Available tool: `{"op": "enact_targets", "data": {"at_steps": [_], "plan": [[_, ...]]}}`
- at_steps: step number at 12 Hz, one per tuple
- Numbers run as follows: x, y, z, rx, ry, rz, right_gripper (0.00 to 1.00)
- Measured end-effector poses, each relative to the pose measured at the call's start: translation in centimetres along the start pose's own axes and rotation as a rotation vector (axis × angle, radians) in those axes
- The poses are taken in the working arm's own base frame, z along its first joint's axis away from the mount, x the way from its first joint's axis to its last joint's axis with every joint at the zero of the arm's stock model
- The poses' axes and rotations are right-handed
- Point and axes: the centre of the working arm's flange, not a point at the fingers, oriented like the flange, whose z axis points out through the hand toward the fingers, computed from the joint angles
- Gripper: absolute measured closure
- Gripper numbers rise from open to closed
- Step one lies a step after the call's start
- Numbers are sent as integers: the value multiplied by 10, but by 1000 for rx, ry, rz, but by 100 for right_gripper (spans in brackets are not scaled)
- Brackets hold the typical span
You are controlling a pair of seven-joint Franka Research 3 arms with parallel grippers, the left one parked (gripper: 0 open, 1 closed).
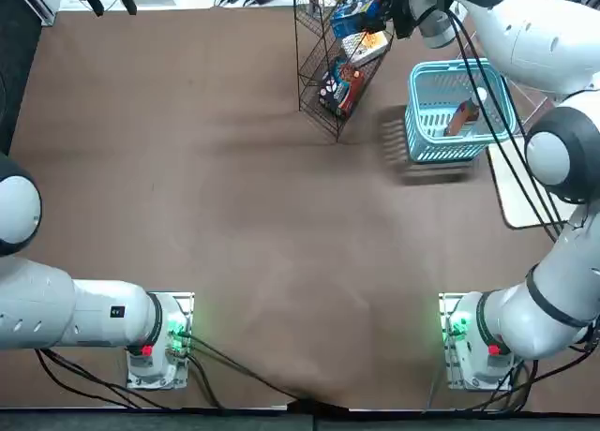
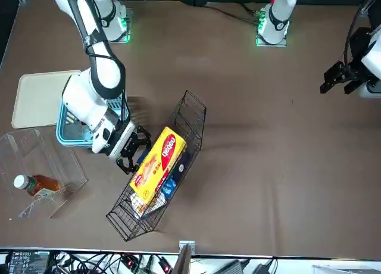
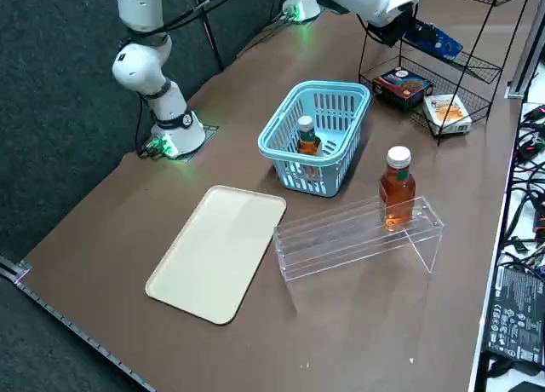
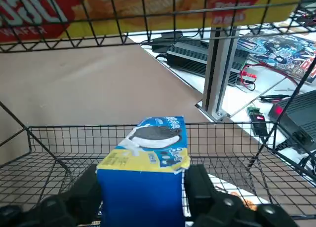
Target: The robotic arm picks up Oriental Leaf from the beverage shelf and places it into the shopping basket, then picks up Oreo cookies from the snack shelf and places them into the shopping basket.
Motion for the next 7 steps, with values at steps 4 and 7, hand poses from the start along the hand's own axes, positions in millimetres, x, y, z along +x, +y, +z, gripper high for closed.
{"op": "enact_targets", "data": {"at_steps": [4, 7], "plan": [[0, 1, 0, -6, 0, 0, 33], [1, 1, -1, -8, 2, -1, 37]]}}
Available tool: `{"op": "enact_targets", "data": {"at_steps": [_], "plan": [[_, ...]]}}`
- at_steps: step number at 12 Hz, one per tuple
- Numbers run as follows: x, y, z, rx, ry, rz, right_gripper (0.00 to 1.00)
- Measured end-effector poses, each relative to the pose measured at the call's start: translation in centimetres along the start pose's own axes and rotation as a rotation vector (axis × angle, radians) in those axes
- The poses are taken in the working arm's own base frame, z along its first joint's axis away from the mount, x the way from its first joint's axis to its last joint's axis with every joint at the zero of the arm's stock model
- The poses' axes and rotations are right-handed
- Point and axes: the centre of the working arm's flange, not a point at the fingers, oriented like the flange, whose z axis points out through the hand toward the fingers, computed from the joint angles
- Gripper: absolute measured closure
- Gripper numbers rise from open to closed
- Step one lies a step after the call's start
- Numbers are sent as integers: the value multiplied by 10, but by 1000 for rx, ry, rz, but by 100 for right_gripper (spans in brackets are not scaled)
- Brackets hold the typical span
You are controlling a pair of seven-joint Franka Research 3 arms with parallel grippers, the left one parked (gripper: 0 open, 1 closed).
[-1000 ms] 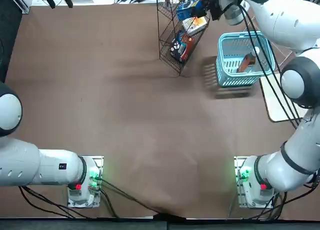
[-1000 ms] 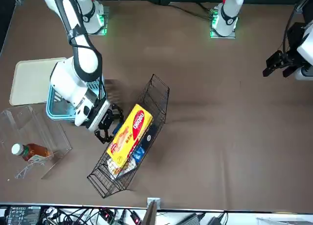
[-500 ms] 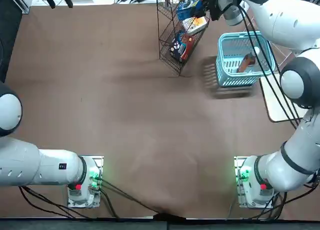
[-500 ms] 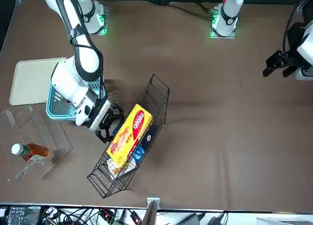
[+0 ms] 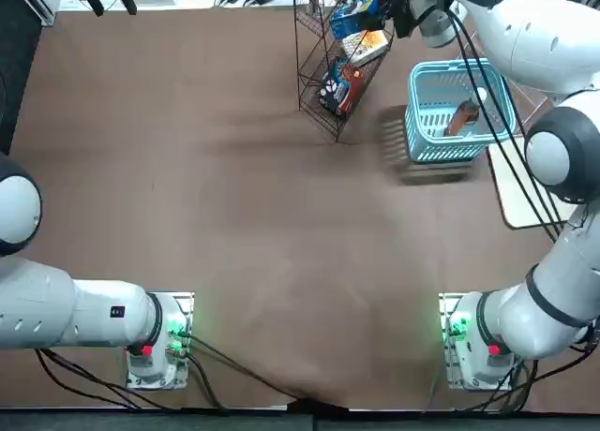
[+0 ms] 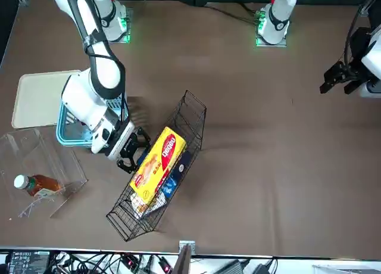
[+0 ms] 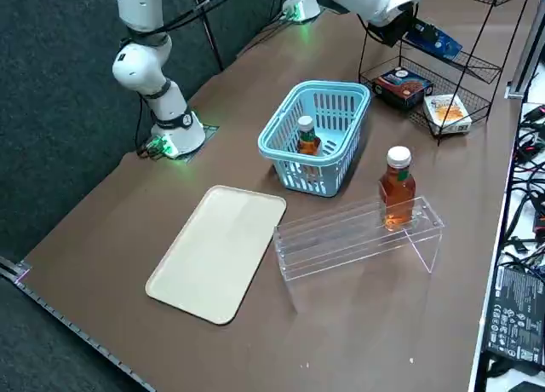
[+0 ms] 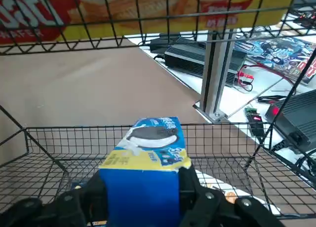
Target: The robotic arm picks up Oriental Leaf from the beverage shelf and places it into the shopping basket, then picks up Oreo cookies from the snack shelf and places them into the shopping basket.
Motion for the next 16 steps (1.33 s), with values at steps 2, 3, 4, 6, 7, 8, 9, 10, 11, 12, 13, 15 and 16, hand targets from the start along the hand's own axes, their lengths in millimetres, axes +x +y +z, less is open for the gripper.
{"op": "enact_targets", "data": {"at_steps": [2, 3, 4, 6, 7, 8, 9, 10, 11, 12, 13, 15, 16], "plan": [[0, 0, 0, 0, 0, 0, 37], [0, 0, 0, 0, 0, 0, 38], [0, 0, 0, 0, 0, 0, 38], [1, 0, 0, -1, 1, 0, 39], [1, 0, -1, -1, 2, 0, 39], [3, 0, -1, -2, 5, -2, 39], [5, 1, -2, -4, 8, -4, 39], [8, 1, -4, -6, 13, -6, 39], [12, 1, -7, -8, 20, -10, 39], [16, 1, -10, -11, 28, -14, 39], [21, 0, -14, -14, 36, -18, 39], [34, -1, -26, -23, 58, -26, 39], [36, -2, -29, -24, 63, -27, 39]]}}
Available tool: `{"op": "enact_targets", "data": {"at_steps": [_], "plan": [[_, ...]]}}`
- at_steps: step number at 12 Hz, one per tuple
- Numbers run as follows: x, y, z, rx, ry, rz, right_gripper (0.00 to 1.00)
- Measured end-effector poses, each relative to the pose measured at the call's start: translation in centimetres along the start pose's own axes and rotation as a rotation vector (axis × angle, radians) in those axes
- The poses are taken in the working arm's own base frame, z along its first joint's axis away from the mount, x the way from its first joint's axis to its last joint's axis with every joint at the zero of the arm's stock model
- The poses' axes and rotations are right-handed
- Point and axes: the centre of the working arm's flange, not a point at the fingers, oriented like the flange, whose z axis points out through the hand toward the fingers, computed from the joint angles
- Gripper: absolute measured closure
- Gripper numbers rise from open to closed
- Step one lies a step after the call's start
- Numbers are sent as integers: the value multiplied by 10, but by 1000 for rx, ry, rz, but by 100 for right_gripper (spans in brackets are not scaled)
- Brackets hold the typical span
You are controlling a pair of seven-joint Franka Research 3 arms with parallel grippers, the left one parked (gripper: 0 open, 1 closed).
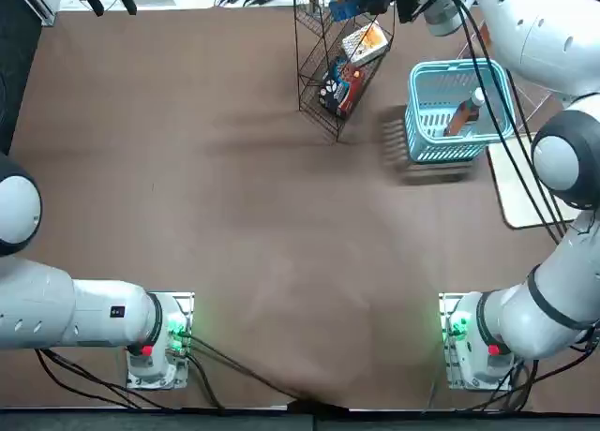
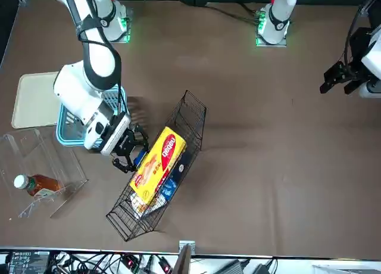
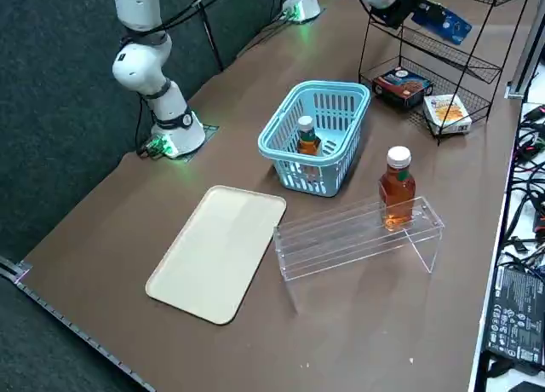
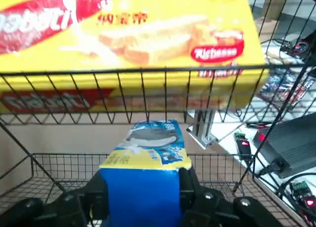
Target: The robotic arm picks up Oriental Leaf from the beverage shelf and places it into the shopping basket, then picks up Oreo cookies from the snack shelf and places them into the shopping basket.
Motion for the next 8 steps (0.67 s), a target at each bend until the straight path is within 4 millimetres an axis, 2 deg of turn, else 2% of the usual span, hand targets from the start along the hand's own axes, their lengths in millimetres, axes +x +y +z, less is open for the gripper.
{"op": "enact_targets", "data": {"at_steps": [5, 8], "plan": [[8, 0, -9, -9, 15, -4, 39], [7, 4, -26, -23, 16, 3, 39]]}}
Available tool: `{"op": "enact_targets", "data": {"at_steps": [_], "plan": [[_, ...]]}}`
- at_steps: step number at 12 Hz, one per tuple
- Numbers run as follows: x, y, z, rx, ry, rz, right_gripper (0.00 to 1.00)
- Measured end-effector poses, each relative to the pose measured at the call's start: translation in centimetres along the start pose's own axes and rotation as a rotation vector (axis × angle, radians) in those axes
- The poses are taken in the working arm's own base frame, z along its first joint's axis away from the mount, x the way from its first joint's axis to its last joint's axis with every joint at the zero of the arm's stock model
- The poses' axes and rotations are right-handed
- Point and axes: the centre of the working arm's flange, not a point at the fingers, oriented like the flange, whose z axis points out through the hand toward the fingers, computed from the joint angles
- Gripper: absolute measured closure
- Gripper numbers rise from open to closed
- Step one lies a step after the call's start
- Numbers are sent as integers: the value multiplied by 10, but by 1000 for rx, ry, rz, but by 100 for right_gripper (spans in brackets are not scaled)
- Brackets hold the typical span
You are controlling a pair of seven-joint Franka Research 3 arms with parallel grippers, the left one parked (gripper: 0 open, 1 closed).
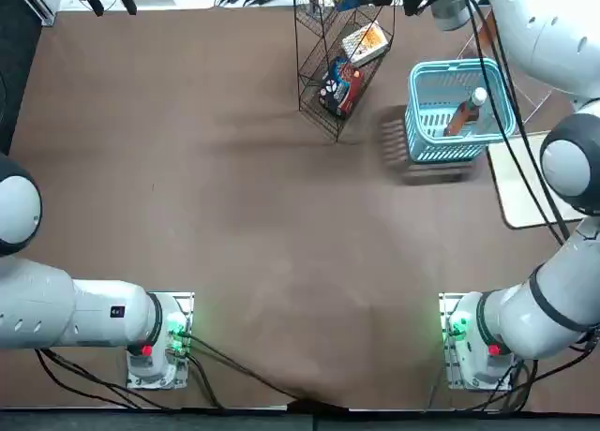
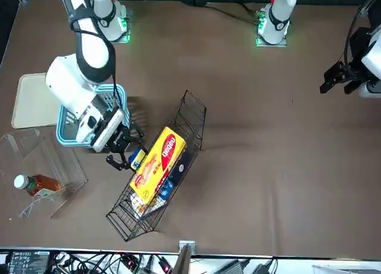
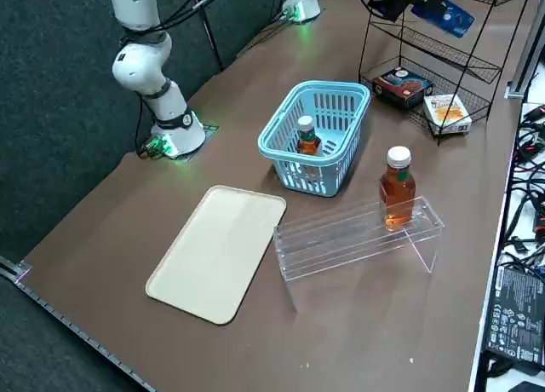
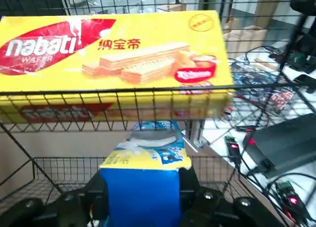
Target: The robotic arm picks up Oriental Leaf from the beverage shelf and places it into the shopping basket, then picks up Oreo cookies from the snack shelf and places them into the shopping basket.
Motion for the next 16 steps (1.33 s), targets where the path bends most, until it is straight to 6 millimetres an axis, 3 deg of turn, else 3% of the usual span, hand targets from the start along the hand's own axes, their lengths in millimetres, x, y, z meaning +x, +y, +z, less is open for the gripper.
{"op": "enact_targets", "data": {"at_steps": [4, 8, 10, 16], "plan": [[-12, 4, -37, -22, -8, 22, 39], [-17, -4, -79, -16, -4, 31, 39], [-22, 0, -111, 8, 7, 46, 40], [-36, 20, -152, 60, -83, 44, 43]]}}
